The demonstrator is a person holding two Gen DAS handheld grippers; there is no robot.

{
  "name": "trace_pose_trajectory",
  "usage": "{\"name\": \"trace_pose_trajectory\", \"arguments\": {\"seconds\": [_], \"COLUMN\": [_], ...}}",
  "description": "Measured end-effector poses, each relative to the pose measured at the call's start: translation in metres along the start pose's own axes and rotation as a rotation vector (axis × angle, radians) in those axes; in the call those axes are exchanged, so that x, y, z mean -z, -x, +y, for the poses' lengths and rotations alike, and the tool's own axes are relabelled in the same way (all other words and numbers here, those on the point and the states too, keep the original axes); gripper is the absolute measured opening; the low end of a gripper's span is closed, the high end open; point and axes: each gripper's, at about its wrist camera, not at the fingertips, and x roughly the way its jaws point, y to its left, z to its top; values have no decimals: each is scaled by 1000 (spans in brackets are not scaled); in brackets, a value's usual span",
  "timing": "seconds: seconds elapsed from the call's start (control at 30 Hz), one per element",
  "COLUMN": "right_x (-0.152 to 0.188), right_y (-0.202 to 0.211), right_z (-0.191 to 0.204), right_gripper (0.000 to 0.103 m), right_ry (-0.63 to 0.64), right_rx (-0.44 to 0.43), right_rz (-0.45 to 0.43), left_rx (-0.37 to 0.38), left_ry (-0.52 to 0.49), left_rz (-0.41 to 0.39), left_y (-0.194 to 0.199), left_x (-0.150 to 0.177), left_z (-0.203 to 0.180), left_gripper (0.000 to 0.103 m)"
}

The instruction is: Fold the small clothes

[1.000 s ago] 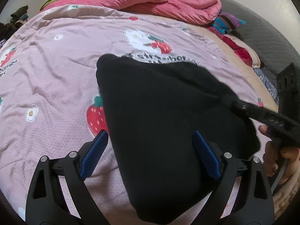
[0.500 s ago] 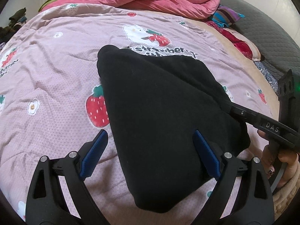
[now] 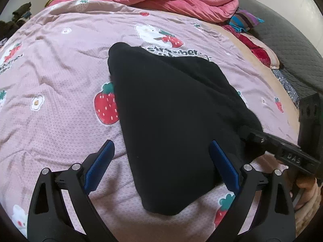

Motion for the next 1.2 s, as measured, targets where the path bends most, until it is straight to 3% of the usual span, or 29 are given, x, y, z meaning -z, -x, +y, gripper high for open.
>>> {"name": "trace_pose_trajectory", "arguments": {"seconds": [0.07,0.23,0.43,0.5,0.7,0.87,1.2], "right_x": [-2,7,12,13,18,28,72], "right_y": [6,-8,12,22,54,80,109], "right_z": [0,-2,2,5,24,43,76], "right_gripper": [19,24,52,67,93,98,99], "right_ry": [1,19,5,7,61,130,234], "right_rx": [0,100,164,181,247,293,365], "right_rz": [-17,25,-35,-69,-173,-254,-366], "left_rx": [10,25,16,16,14,15,-12], "left_ry": [-6,-11,-19,-22,-36,-51,-89], "left_rz": [-4,13,8,7,-7,-42,-142], "left_y": [2,-4,1,2,11,33,80], "left_x": [2,5,3,2,4,8,39], "left_z": [-3,-7,-8,-9,-15,-21,-19], "left_gripper": [88,88,88,88,91,94,94]}}
